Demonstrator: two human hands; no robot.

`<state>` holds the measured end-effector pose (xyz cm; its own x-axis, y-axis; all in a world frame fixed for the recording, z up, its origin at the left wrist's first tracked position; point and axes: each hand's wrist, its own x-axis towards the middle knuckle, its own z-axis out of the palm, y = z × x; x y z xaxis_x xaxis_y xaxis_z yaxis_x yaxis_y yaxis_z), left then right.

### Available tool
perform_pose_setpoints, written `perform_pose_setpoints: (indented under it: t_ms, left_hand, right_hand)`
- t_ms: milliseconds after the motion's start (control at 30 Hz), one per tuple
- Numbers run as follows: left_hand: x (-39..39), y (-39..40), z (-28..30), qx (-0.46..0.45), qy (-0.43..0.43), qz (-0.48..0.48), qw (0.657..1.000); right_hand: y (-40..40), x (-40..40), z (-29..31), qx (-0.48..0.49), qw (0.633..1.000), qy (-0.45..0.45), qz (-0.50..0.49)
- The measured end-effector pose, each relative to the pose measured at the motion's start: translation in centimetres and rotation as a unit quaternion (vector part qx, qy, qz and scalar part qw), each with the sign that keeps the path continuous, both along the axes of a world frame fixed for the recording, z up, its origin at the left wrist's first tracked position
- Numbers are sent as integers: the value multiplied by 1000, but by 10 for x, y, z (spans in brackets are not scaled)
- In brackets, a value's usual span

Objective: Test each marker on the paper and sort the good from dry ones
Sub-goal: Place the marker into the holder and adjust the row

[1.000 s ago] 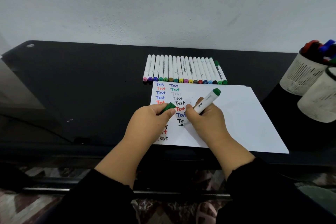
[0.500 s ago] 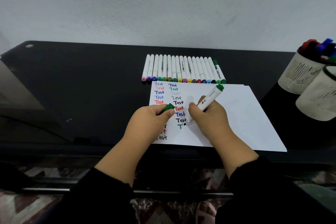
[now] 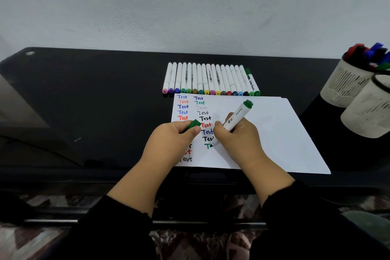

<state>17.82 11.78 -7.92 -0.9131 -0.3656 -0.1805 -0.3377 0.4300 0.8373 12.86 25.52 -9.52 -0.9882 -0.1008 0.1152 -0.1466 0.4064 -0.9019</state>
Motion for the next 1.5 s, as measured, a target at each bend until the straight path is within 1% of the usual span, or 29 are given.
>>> perform_pose_setpoints:
  t_ms: [67, 200, 400, 567, 800, 1067, 1133, 1233, 1367, 1433, 1500]
  left_hand:
    - [1, 0, 0, 2, 1, 0, 1000]
    - [1, -1, 0, 10, 2, 1, 1000]
    - [1, 0, 0, 15, 3, 0, 1000]
    - [0, -1, 0, 4, -3, 2, 1000]
    - [1, -1, 0, 9, -2, 4, 1000]
    - [1, -1, 0, -5, -1, -6, 1000]
    - [2, -1, 0, -15, -2, -11, 1000]
    - [3, 0, 0, -39, -2, -29, 999]
    - [5, 2, 3, -113, 8, -65, 991]
    - [6, 4, 4, -124, 26, -85, 988]
    - [7, 5, 5, -117, 42, -97, 988]
  right_hand:
    - [1, 1, 1, 6, 1000, 0, 5]
    - [2, 0, 1, -8, 1000, 5, -18]
    - [2, 0, 2, 1, 1000, 2, -13]
    - [3, 1, 1, -11, 1000, 6, -28]
    - [3, -1, 2, 1, 999, 11, -41]
    - [5, -1, 2, -18, 999, -15, -28]
    - [5, -2, 3, -45, 998, -29, -44]
    - [8, -8, 9, -139, 984, -83, -80]
    - [9, -13, 18, -251, 958, -121, -72]
    - [7, -11, 20, -272, 953, -123, -58]
    - [4, -9, 19, -272, 954, -120, -45]
